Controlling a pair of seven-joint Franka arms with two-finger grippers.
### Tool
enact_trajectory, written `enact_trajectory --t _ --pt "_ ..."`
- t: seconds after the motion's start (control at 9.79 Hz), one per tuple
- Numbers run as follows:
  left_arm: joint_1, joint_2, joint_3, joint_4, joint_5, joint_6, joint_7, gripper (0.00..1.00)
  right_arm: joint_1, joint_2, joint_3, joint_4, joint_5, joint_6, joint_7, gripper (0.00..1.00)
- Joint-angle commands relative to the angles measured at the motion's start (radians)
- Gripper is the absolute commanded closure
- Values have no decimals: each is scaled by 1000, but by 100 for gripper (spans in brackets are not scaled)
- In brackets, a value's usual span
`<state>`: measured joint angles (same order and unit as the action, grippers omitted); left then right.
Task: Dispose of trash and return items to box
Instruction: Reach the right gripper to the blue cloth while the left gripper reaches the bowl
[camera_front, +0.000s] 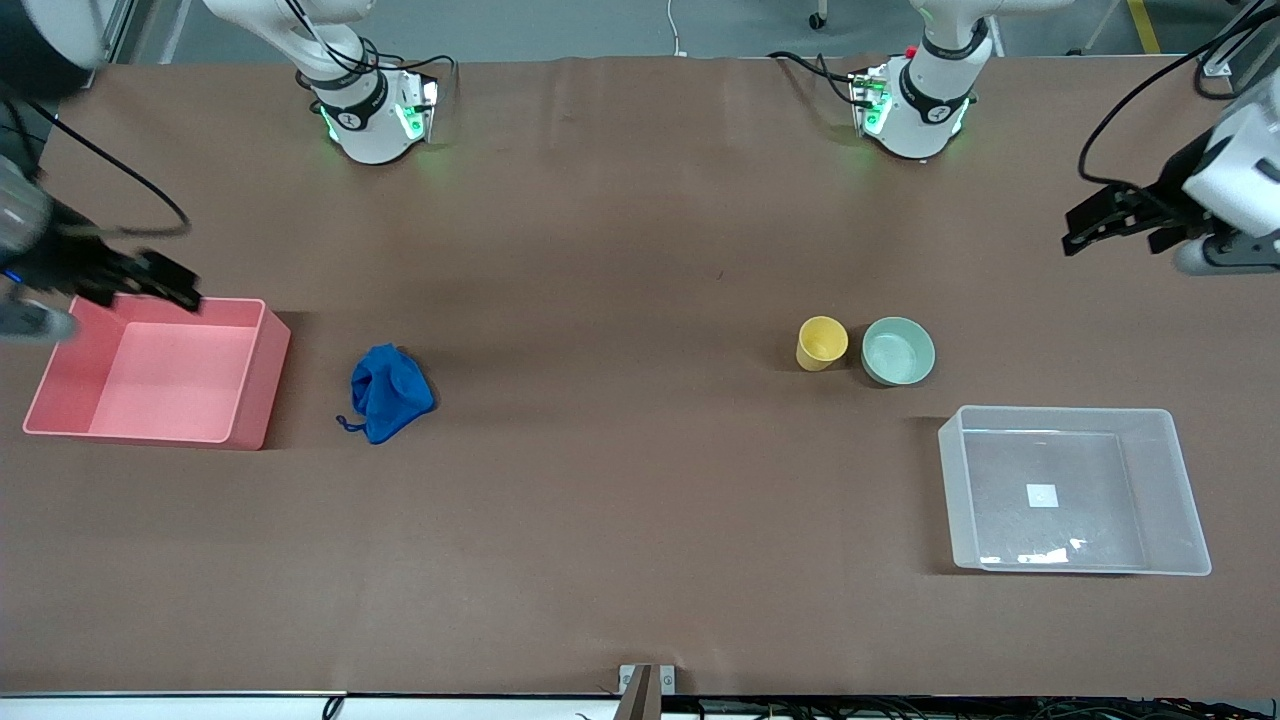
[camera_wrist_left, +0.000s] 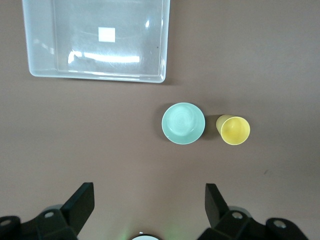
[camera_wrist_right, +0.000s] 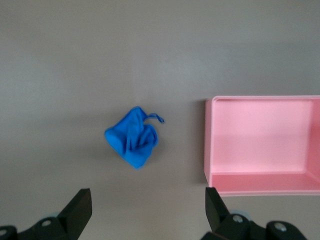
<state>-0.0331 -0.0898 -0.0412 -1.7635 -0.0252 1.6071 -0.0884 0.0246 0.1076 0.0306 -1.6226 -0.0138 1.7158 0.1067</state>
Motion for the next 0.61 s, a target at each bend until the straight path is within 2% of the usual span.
enact_trajectory --t 0.0,0.1,0.41,0.51 --pt "-7 -99 6 -293 -15 156 16 3 9 -25 -6 -246 -3 236 5 0" --pt "-22 -100 1 -374 -15 215 15 3 9 -16 -6 -326 -3 333 5 0" --pt "-27 -90 0 -638 -18 539 13 3 38 44 -5 -619 -2 777 10 0" --pt "-27 -44 0 -680 -25 618 13 5 41 82 -5 -640 0 835 11 0"
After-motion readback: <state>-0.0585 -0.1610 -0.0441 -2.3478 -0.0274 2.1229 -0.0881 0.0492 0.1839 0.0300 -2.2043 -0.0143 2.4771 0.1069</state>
